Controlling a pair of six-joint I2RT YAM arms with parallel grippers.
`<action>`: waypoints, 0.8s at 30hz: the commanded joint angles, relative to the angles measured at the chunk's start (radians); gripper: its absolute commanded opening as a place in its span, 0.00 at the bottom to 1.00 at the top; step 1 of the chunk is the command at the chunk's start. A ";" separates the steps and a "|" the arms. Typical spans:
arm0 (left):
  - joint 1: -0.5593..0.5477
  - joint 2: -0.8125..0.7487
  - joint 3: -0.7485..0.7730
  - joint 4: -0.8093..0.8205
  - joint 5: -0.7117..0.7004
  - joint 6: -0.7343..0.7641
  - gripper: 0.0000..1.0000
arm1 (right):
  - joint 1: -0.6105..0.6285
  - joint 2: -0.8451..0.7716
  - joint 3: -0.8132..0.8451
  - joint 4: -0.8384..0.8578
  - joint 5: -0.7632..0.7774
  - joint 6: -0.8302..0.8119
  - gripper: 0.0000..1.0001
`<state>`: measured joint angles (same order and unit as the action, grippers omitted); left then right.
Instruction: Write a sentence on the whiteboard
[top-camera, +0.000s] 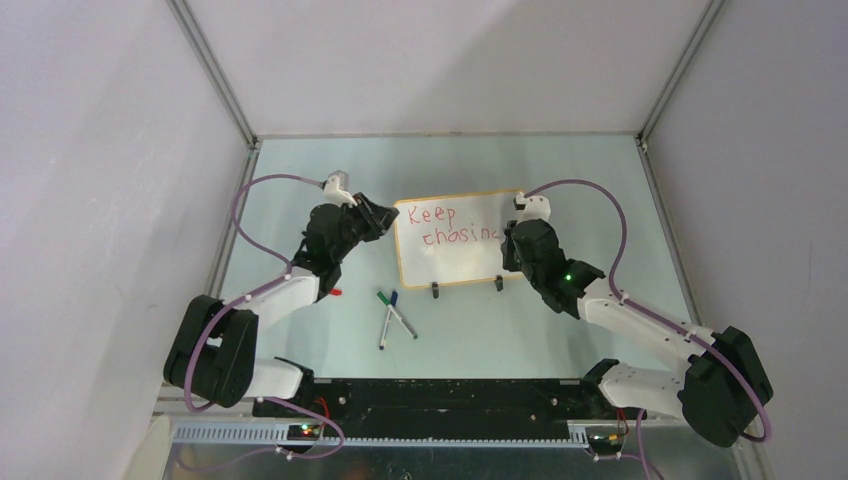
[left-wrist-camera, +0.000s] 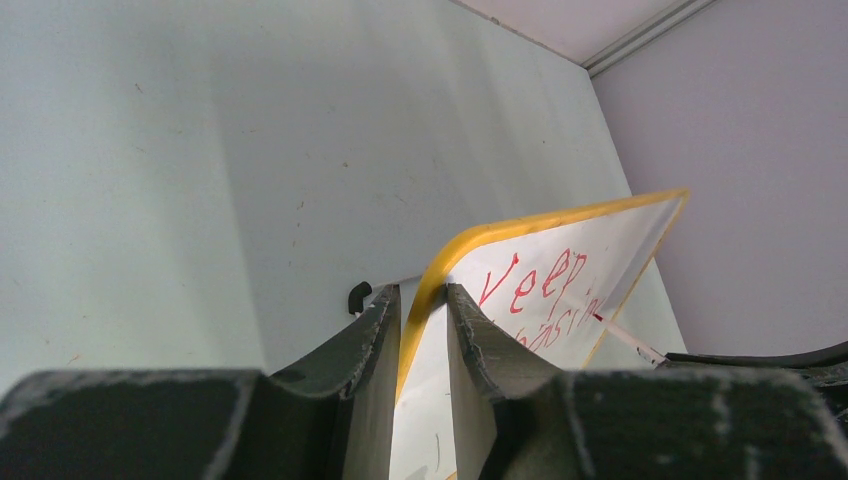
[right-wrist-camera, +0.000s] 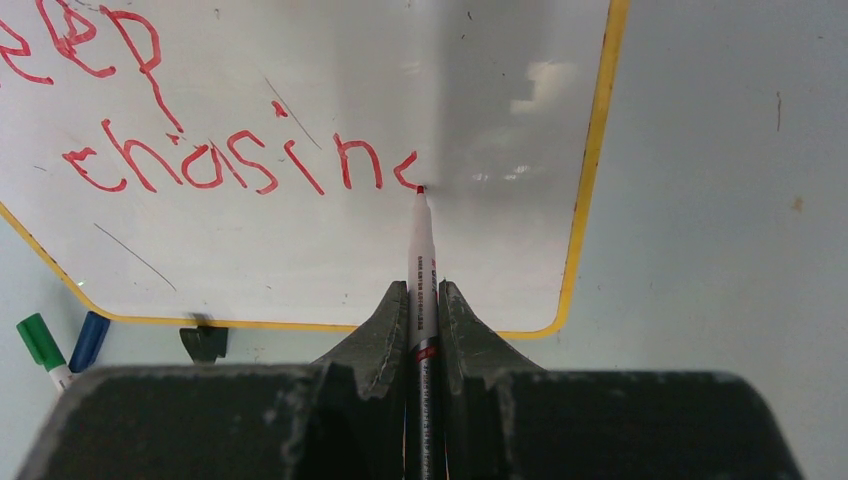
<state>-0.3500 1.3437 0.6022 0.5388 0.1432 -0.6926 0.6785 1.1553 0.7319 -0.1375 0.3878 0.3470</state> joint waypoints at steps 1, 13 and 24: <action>0.008 -0.006 0.008 0.029 0.010 -0.005 0.28 | -0.014 -0.022 0.041 0.044 0.040 -0.001 0.00; 0.008 -0.005 0.008 0.030 0.010 -0.005 0.29 | -0.019 -0.024 0.041 0.071 0.024 -0.002 0.00; 0.008 -0.004 0.008 0.029 0.010 -0.005 0.28 | -0.022 -0.012 0.056 0.069 0.030 0.004 0.00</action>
<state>-0.3500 1.3437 0.6018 0.5385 0.1432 -0.6922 0.6624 1.1500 0.7361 -0.0994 0.3946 0.3466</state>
